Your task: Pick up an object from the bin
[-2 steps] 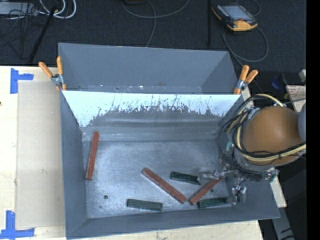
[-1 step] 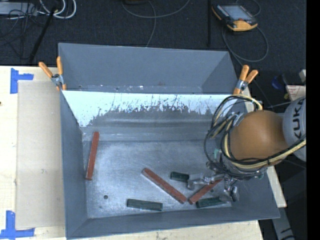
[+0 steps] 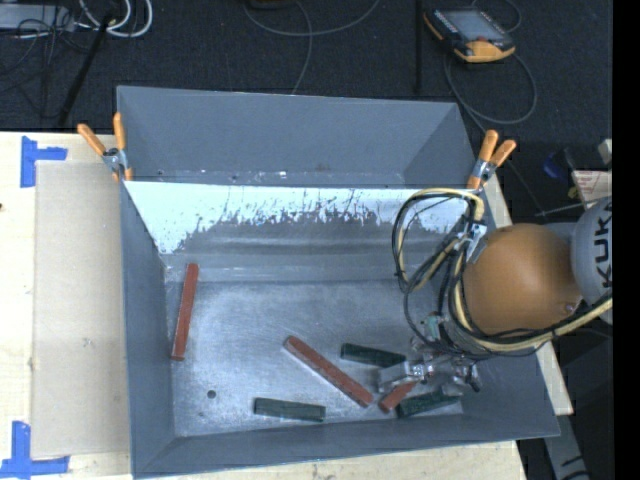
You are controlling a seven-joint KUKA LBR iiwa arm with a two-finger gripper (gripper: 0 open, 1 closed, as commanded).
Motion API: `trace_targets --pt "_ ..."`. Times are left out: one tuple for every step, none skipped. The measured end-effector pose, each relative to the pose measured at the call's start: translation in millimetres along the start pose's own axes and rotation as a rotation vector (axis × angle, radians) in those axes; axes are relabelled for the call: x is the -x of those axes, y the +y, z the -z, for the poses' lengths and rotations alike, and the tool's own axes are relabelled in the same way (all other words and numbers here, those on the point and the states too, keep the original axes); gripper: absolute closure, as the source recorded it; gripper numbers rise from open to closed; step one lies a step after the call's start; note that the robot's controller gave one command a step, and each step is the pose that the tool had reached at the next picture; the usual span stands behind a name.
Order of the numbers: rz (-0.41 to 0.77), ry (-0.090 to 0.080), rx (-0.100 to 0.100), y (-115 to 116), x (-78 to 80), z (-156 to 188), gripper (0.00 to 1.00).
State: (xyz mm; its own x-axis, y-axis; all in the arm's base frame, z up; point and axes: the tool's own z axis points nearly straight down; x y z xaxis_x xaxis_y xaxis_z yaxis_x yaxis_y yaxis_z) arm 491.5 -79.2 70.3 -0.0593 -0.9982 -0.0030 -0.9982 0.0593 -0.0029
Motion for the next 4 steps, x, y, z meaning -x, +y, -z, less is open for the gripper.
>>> trace_targets --pt "-0.004 0.000 0.001 0 -0.7 0 1.00" --pt "-0.009 0.002 -0.001 -1 0.2 65 1.00" --pt "-0.016 0.001 0.004 -1 0.9 67 1.00" --pt "-0.021 0.001 0.002 -1 2.0 99 1.00"
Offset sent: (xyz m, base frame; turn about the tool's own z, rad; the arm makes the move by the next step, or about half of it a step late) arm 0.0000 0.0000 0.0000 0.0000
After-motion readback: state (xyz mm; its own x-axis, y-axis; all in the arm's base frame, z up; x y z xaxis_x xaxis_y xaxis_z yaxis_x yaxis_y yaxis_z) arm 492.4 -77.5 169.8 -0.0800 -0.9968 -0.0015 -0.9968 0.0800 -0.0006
